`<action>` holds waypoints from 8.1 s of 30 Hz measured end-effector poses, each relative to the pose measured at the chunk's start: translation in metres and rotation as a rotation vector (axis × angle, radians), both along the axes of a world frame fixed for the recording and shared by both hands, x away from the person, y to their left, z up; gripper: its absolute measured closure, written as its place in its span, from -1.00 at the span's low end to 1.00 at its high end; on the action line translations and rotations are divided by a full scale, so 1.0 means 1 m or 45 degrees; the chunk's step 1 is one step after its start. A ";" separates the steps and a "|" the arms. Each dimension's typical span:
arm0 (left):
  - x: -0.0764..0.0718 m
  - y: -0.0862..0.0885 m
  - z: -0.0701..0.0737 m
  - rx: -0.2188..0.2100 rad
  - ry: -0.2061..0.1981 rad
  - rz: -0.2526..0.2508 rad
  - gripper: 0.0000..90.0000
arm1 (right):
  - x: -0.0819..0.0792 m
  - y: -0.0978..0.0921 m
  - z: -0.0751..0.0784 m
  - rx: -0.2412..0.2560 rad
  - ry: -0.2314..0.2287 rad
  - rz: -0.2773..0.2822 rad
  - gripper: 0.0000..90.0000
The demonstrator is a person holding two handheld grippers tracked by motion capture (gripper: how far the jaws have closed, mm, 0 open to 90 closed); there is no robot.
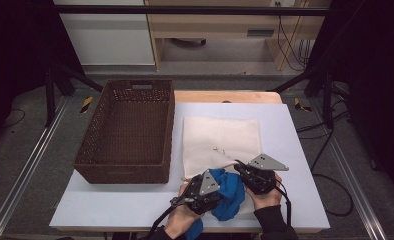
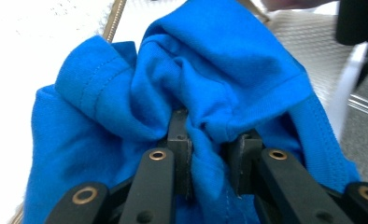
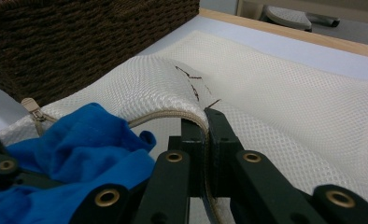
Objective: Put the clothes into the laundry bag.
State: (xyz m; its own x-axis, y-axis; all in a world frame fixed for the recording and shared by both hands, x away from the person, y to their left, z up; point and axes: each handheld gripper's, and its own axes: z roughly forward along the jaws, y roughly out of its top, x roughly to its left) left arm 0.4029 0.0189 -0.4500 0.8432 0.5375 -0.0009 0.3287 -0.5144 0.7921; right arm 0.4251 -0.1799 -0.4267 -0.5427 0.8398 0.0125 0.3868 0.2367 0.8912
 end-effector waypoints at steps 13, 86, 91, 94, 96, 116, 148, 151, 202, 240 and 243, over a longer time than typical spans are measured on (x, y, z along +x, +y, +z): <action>0.004 -0.005 -0.010 -0.014 0.000 0.074 -0.07 | 0.000 0.001 -0.003 -0.003 0.016 0.004 0.93; 0.024 -0.019 -0.010 0.017 -0.080 0.295 0.67 | -0.002 0.001 -0.001 0.000 0.006 0.005 0.93; 0.039 -0.027 -0.022 0.031 -0.084 0.264 0.63 | -0.002 0.000 -0.001 0.011 0.004 0.001 0.93; 0.041 -0.024 -0.023 -0.007 -0.056 0.244 0.45 | -0.002 0.000 -0.002 0.007 0.012 0.001 0.93; 0.035 -0.019 -0.019 -0.042 -0.035 0.220 0.18 | -0.001 0.002 -0.003 -0.004 0.018 0.005 0.93; 0.007 0.006 -0.030 0.027 0.077 0.281 0.08 | -0.001 0.001 -0.003 -0.003 0.024 -0.001 0.93; 0.015 -0.010 0.000 -0.048 -0.050 0.116 -0.25 | -0.001 -0.001 -0.003 0.005 0.011 -0.007 0.93; 0.008 0.000 0.001 -0.023 -0.046 0.100 -0.33 | -0.001 -0.001 -0.003 0.005 0.011 -0.008 0.93; 0.014 -0.019 -0.012 -0.016 -0.099 0.174 0.44 | 0.000 -0.001 -0.004 -0.002 0.020 -0.017 0.93; 0.020 -0.022 -0.017 -0.014 -0.055 0.173 0.50 | -0.002 -0.002 -0.007 0.007 0.039 -0.012 0.92; 0.008 0.001 -0.004 -0.057 -0.080 0.177 0.34 | -0.004 -0.004 -0.007 0.005 0.033 0.008 0.81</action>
State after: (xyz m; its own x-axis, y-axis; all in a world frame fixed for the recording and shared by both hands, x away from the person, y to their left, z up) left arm 0.4106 0.0198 -0.4536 0.7599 0.6496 0.0229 0.3435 -0.4313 0.8342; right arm 0.4212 -0.1835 -0.4340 -0.5471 0.8365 0.0297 0.4085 0.2358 0.8818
